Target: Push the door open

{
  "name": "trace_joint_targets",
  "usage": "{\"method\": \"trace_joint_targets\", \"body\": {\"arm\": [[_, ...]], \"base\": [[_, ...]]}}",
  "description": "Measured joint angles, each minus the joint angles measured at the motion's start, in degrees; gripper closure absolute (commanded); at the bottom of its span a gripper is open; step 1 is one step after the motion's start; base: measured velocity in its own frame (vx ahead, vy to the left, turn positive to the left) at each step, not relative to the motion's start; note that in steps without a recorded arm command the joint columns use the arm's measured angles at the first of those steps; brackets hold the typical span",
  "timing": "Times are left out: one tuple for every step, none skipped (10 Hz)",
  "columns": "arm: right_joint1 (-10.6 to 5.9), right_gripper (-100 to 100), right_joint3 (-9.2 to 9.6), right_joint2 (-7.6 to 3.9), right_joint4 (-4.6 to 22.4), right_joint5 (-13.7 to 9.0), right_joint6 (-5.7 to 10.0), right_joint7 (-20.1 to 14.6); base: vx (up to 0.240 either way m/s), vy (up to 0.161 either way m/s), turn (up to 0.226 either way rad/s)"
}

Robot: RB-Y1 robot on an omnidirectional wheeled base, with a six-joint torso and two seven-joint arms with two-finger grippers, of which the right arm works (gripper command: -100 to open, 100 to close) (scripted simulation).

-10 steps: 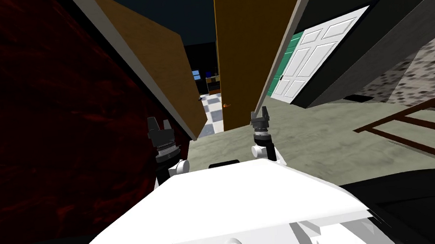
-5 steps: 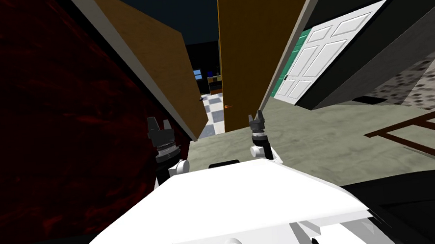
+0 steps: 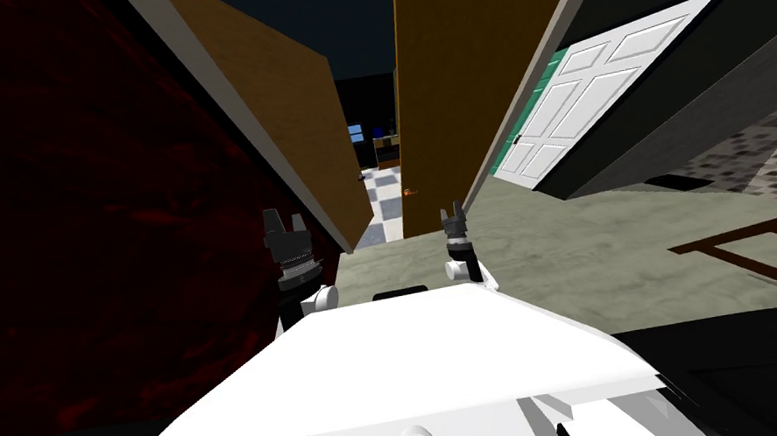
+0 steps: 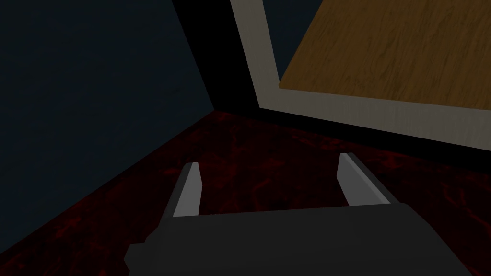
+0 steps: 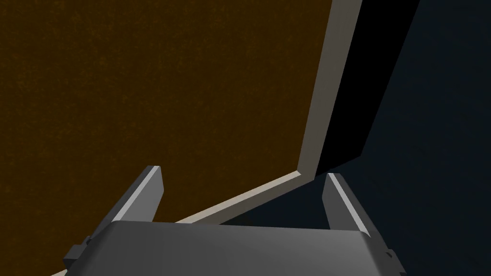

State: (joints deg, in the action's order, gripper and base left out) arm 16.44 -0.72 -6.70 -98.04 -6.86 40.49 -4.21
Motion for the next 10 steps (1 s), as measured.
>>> {"method": "trace_joint_targets", "body": {"arm": [[-0.79,-100,0.10,-0.13,1.81,-0.14,0.07,0.01],[-1.33,-100,0.16,-0.46,3.47,-0.34,0.21,-0.07],[-2.08,-100,0.20,-0.75,5.42,-0.53,0.54,-0.17],[-2.45,-100,0.38,-0.88,6.91,-0.65,0.76,-0.17],[-2.76,-100,0.38,-1.10,8.23,-0.76,1.02,-0.26],[-3.58,-100,0.26,-1.41,9.65,-0.98,0.85,-0.37],[-3.80,-100,0.40,-1.59,10.97,-1.12,0.96,-0.43],[-4.27,-100,0.44,-1.68,12.27,-1.18,1.28,-0.45],[-4.67,-100,0.48,-1.92,13.68,-1.31,1.55,-0.53],[-5.32,-100,0.64,-1.92,15.38,-1.40,1.75,-0.45]], "base": [[0.112,-0.012,0.063],[0.091,-0.020,0.051],[0.092,-0.013,0.056],[0.065,-0.003,0.020],[0.053,-0.005,0.029],[0.074,-0.022,0.055],[0.058,-0.016,0.027],[0.053,-0.006,0.040],[0.080,-0.001,0.057],[0.098,-0.021,0.061]]}}
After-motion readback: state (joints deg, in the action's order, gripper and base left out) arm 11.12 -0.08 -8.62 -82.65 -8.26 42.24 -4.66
